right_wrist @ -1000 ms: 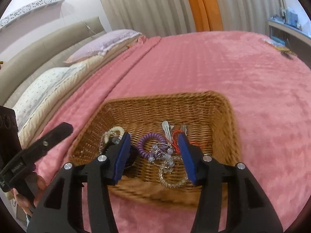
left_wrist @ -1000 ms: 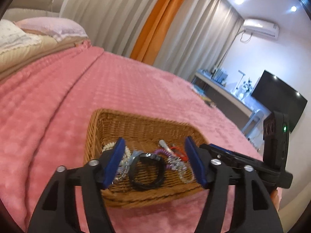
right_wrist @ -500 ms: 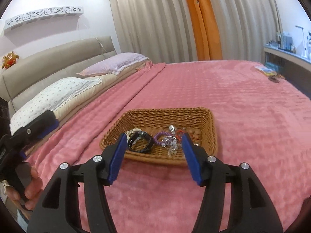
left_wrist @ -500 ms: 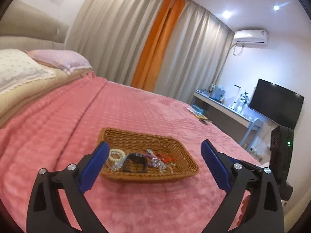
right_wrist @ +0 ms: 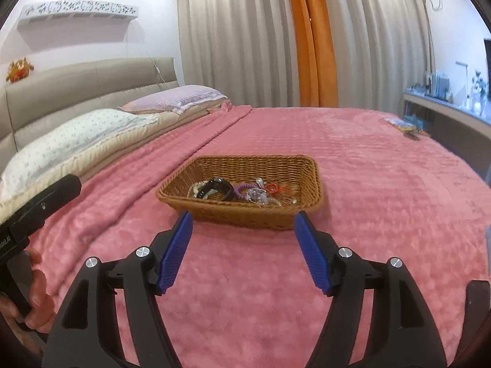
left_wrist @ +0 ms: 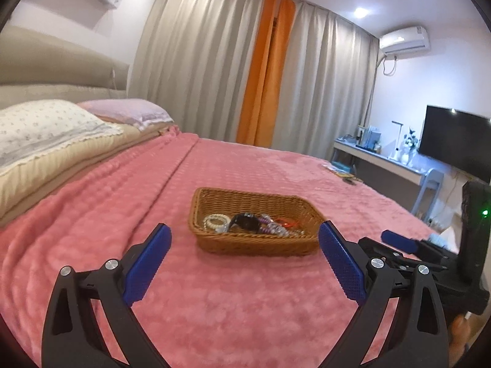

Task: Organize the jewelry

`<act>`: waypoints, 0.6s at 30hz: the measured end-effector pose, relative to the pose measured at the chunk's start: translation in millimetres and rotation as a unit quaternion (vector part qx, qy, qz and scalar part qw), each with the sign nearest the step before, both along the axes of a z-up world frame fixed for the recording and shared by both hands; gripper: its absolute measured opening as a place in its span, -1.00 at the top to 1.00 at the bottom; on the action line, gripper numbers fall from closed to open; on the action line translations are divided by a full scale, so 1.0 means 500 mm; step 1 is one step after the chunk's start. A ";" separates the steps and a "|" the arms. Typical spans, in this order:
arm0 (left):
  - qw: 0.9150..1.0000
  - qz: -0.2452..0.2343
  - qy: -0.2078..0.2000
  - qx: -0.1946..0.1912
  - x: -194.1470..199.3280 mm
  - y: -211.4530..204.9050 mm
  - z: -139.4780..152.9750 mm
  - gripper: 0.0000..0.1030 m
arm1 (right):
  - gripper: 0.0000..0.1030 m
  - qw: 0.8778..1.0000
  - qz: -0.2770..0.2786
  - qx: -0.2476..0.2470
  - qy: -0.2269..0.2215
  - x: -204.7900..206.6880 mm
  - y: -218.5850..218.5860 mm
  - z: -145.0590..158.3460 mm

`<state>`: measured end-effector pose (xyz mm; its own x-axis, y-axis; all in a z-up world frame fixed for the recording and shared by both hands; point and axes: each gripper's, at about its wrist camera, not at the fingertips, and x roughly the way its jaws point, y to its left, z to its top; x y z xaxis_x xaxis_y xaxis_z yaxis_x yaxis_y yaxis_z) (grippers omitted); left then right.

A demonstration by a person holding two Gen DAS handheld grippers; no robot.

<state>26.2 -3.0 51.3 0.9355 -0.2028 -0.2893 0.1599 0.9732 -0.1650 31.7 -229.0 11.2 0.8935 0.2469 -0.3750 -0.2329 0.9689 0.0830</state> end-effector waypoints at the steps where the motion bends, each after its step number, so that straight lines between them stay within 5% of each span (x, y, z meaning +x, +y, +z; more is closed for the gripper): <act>1: 1.000 0.005 -0.004 0.009 -0.003 -0.006 -0.005 -0.82 | -0.32 1.000 -0.004 -0.006 -0.004 -0.003 0.003 -0.006; 9: 0.998 0.031 -0.021 0.051 0.021 -0.042 -0.048 -0.82 | -0.38 0.999 -0.029 -0.025 -0.028 0.013 0.004 -0.036; 18: 0.998 0.047 0.000 0.034 0.052 -0.028 -0.104 -0.82 | -0.44 0.999 -0.031 0.000 -0.024 0.037 -0.015 -0.069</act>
<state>52.4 -16.8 -0.5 0.9494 -0.0944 -0.2995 0.0678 0.9928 -0.0983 50.2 -236.7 -23.5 0.9241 0.1907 -0.3313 -0.1766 0.9816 0.0725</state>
